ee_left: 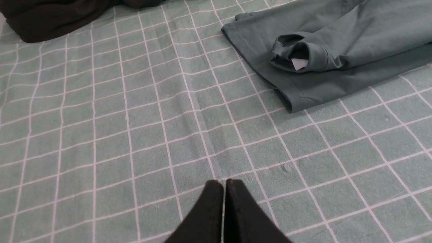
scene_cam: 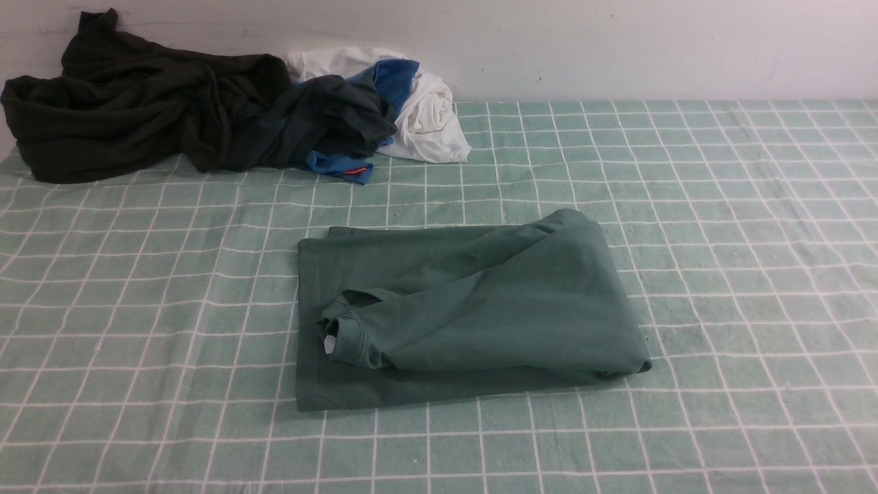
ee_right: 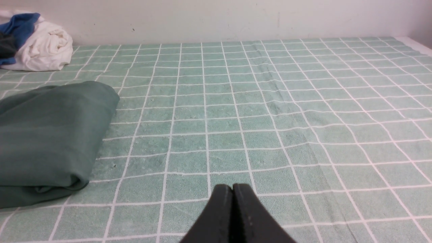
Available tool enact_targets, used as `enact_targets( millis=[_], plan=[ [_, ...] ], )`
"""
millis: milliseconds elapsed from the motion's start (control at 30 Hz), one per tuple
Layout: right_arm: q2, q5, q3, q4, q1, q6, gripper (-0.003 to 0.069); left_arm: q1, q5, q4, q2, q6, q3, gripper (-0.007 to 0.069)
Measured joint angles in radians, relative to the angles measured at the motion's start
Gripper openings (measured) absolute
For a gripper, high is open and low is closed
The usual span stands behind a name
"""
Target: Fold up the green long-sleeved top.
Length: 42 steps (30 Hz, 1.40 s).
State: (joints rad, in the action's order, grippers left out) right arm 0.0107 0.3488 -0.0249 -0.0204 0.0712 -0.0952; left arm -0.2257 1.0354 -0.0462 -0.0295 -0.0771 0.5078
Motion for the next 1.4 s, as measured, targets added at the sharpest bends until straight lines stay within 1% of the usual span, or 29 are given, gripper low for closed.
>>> enact_targets(
  millis=[167, 300, 367, 400, 433, 467, 500, 567, 633, 767, 900, 1000, 1400],
  plan=[
    [0.0, 0.001, 0.0, 0.0, 0.0, 0.0, -0.0014, 0.022, -0.035, 0.0, 0.0, -0.002, -0.011, -0.0003],
    [0.0, 0.003, 0.0, 0.0, 0.0, 0.0, -0.0014, 0.117, -0.277, 0.002, 0.024, -0.004, -0.127, -0.0003],
    [0.0, 0.003, 0.0, 0.0, 0.0, 0.0, -0.0014, 0.162, -0.437, 0.014, 0.039, -0.004, -0.207, -0.0003],
    [0.0, 0.003, 0.0, 0.0, 0.0, 0.0, -0.0014, 0.166, -0.453, 0.016, 0.039, -0.004, -0.216, -0.0003],
    [0.0, 0.003, 0.0, 0.0, 0.0, 0.0, -0.0014, 0.183, -0.516, 0.026, 0.042, -0.005, -0.25, -0.0003],
    [0.0, 0.004, 0.001, 0.0, 0.0, 0.0, -0.0014, 0.214, -0.627, 0.052, 0.042, -0.005, -0.32, -0.0003],
    [0.0, 0.004, 0.001, 0.0, 0.0, 0.0, -0.0014, 0.23, -0.685, 0.07, 0.042, -0.005, -0.363, -0.0003],
    [0.0, 0.004, 0.001, 0.0, 0.0, 0.0, -0.0014, 0.252, -0.768, 0.106, 0.043, -0.005, -0.437, -0.0003],
    [0.0, 0.004, 0.001, 0.0, 0.0, 0.0, -0.0014, 0.262, -0.819, 0.122, 0.043, -0.005, -0.51, -0.0003],
    [0.0, 0.004, 0.001, 0.0, 0.0, 0.0, -0.0014, 0.263, -0.813, 0.123, 0.043, -0.004, -0.537, -0.0003],
    [0.0, 0.005, 0.001, 0.0, 0.0, 0.0, -0.0014, 0.252, -0.73, 0.132, 0.043, -0.005, -0.537, -0.0003],
    [0.0, 0.005, 0.001, 0.0, 0.0, 0.0, -0.0014, 0.252, -0.702, 0.145, 0.043, -0.005, -0.534, -0.0003],
    [0.0, 0.005, 0.001, 0.0, 0.0, 0.0, -0.0014, 0.252, -0.695, 0.152, 0.043, -0.008, -0.532, -0.0003]
  ],
)
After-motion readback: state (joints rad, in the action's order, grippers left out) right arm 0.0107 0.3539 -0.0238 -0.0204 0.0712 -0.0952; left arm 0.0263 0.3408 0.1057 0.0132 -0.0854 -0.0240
